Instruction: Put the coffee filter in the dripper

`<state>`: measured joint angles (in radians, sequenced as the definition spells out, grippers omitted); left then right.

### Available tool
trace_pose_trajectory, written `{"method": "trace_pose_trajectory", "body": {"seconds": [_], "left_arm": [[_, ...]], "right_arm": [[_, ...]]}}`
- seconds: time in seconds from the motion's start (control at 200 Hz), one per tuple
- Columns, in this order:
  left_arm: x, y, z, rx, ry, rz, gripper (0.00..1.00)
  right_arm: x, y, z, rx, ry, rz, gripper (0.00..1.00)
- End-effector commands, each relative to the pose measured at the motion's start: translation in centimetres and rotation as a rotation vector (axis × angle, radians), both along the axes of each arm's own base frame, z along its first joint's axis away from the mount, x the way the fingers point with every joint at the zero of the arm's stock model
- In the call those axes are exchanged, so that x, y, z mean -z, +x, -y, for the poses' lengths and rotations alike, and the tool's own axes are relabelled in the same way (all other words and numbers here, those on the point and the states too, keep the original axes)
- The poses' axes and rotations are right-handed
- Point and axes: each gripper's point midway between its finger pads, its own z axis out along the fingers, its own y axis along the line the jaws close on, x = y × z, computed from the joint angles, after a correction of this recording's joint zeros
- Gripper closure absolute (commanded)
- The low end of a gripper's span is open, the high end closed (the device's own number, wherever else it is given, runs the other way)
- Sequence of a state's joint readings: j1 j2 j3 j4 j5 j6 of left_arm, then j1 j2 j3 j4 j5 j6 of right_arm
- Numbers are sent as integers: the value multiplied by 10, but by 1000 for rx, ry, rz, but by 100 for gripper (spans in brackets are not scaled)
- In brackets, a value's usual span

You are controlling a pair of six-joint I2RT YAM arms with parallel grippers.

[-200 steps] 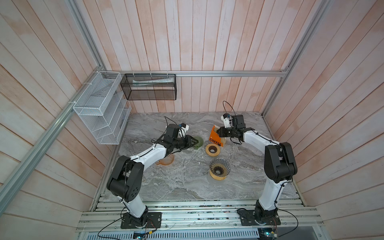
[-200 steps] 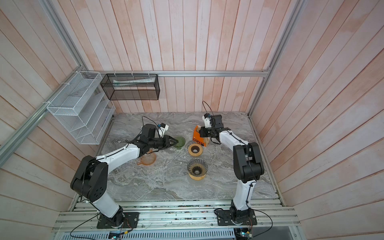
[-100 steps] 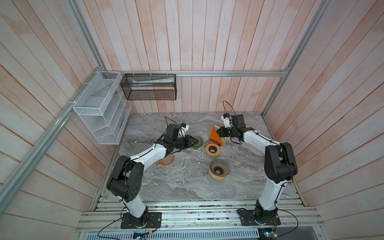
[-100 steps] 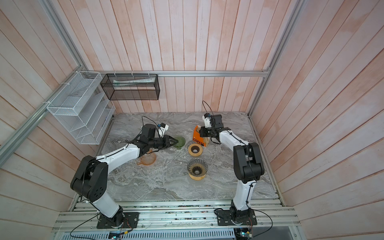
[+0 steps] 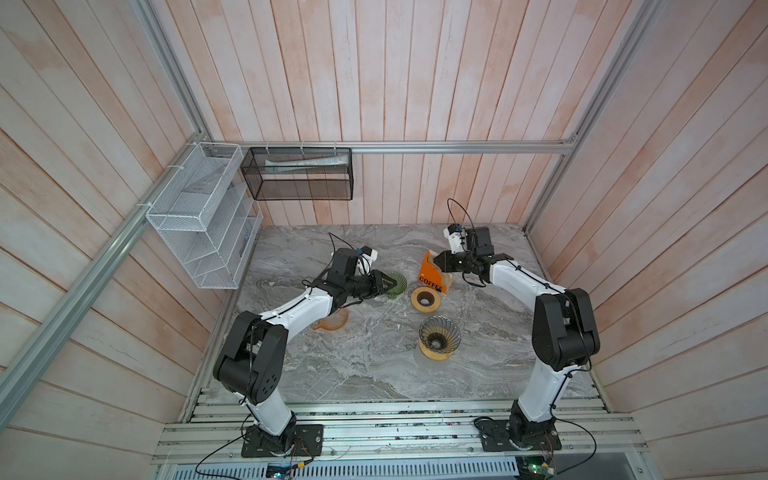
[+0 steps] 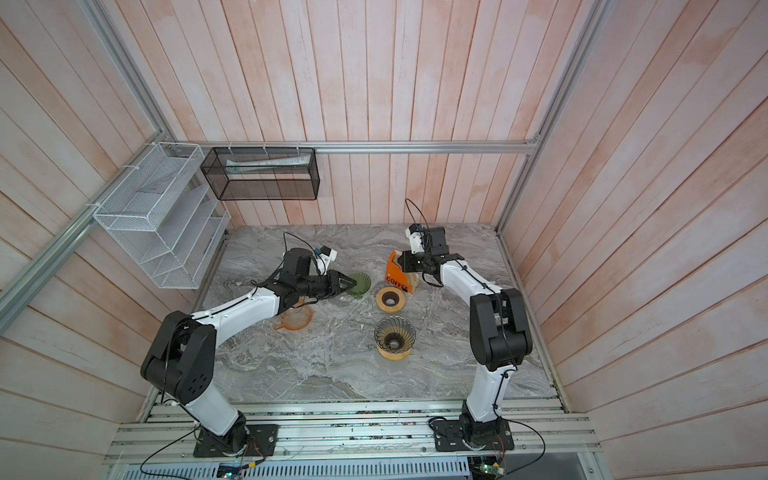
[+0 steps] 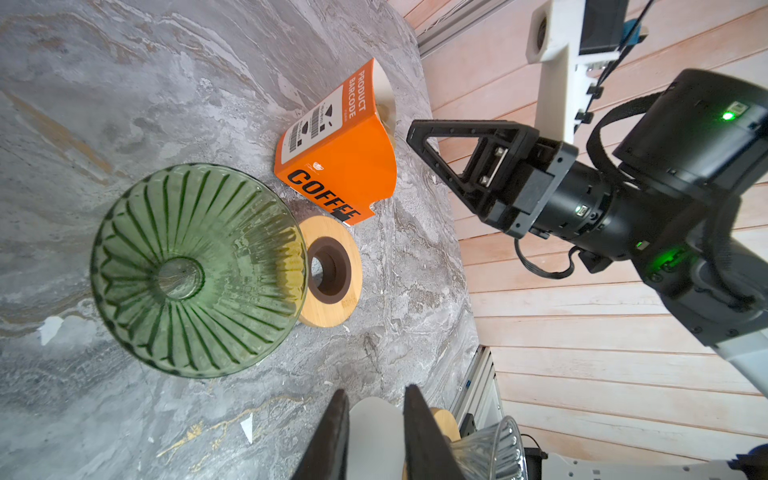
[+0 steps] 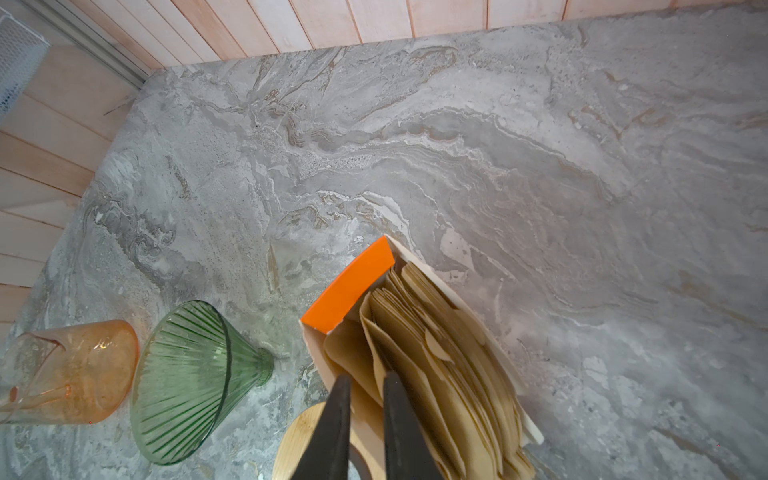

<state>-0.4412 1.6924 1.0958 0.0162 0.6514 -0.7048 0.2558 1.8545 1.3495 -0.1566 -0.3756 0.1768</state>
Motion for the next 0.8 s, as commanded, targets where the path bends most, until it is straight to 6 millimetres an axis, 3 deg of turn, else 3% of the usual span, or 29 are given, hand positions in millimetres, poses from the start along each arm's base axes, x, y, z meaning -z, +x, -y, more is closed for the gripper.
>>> {"method": "trace_pose_trajectory", "body": {"seconds": [0.0, 0.79], "left_arm": [[4, -2, -1, 6, -11, -11, 73], [8, -1, -2, 7, -6, -18, 74]], "right_arm": [[-3, 1, -5, -13, -15, 4, 80], [14, 6, -2, 6, -47, -19, 82]]}}
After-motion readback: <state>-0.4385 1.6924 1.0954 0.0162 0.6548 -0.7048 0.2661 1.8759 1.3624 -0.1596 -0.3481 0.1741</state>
